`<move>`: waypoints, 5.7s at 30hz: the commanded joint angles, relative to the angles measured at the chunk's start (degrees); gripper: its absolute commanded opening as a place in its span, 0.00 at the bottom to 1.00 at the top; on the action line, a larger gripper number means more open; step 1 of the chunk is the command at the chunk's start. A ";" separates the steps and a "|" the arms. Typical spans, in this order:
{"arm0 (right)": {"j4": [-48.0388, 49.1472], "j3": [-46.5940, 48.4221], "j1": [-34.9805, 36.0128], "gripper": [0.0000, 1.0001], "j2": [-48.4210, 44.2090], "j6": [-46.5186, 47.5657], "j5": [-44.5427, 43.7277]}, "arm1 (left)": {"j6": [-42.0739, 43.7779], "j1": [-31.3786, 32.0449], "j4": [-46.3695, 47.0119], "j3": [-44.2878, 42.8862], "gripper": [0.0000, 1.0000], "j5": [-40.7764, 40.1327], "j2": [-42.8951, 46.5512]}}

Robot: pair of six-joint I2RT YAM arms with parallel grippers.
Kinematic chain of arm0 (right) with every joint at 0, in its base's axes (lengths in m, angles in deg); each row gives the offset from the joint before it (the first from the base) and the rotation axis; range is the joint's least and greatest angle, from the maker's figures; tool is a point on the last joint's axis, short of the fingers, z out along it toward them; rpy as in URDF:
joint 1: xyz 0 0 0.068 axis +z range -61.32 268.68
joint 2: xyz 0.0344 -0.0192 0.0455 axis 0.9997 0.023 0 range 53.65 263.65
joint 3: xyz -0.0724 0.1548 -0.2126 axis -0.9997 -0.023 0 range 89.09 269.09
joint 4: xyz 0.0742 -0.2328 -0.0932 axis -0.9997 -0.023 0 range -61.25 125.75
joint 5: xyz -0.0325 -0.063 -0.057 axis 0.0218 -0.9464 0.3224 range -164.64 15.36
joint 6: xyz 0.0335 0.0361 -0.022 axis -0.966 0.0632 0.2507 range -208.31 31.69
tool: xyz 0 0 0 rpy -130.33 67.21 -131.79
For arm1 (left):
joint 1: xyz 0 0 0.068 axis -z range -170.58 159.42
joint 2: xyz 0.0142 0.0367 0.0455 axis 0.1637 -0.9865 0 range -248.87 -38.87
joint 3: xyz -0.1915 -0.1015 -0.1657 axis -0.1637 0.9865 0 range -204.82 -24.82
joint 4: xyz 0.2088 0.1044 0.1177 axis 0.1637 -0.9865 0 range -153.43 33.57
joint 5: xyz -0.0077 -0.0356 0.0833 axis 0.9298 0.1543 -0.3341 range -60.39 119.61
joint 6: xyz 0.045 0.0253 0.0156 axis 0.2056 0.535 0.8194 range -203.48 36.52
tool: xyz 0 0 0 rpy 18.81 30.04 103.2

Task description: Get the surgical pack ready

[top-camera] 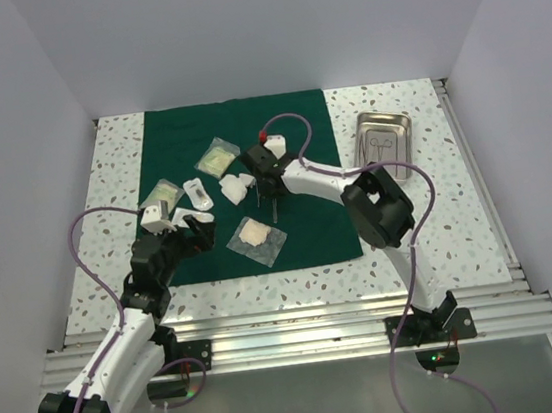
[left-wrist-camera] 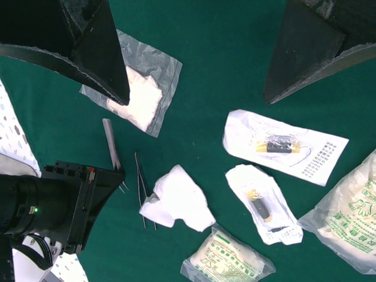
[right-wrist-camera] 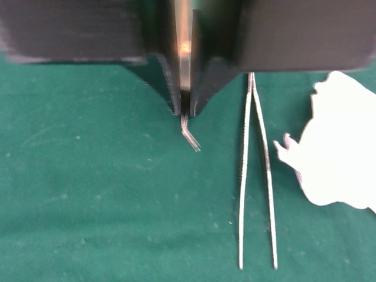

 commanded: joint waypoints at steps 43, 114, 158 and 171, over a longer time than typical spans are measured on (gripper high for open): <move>-0.08 0.15 -37.31 0.26 -7.98 22.85 11.10 | 5.28 21.63 -10.34 -34.49 0.97 -9.13 -38.36; 38.86 -35.10 -15.78 0.70 -30.84 -4.22 33.52 | -4.30 25.59 0.19 -47.16 0.00 -3.42 -54.02; 9.26 -16.83 -34.93 0.00 -21.63 12.11 32.57 | 0.53 26.03 -8.76 -44.44 0.80 -17.48 -42.51; -2.98 -6.80 -38.98 0.00 -10.36 22.23 13.57 | 1.76 19.70 -17.82 -50.84 0.85 -21.79 -50.50</move>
